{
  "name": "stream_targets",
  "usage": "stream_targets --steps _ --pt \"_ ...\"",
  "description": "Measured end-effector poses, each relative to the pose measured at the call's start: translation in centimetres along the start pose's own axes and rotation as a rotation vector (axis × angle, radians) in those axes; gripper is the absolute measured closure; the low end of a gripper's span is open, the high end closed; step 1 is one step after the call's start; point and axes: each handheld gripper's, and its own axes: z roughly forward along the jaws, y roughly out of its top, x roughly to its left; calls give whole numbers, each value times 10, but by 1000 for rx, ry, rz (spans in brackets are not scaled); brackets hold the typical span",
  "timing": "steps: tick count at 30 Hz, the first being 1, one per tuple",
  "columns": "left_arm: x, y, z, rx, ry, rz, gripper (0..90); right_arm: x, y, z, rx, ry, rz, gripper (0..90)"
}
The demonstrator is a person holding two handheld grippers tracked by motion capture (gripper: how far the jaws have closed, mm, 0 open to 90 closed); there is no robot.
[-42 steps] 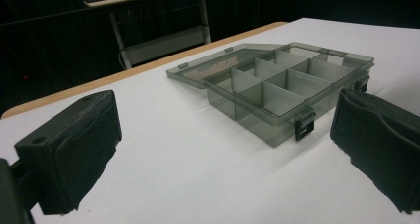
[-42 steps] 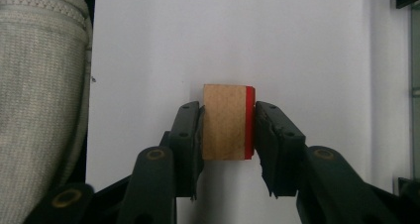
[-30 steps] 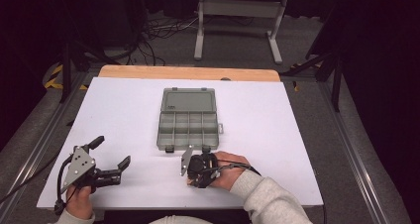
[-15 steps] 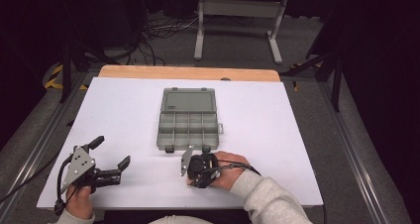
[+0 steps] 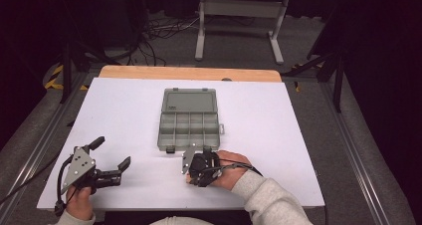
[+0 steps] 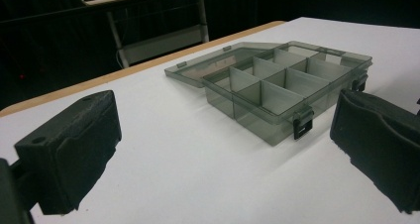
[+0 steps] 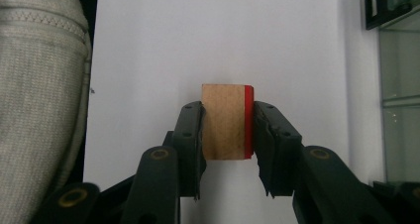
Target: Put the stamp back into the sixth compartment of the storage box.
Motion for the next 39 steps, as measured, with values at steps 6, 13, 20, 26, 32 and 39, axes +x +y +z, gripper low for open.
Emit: stream_targets --steps 6,13,20,26,32,39 --pt "0 0 0 0 1 -1 3 -1 0 -5 -29 -22 6 661" --pt "0 0 0 0 1 -1 3 -5 0 -13 -99 -55 20 660" --pt "0 0 0 -1 1 -1 3 -9 0 -22 -158 -100 44 660" --pt "1 0 0 1 -2 -1 3 -12 0 -28 -215 -144 63 660" --pt "1 0 0 2 -4 -1 3 -15 0 -32 -254 -174 80 660" --pt "1 0 0 0 -3 -2 4 -18 2 -35 -287 -213 106 660"
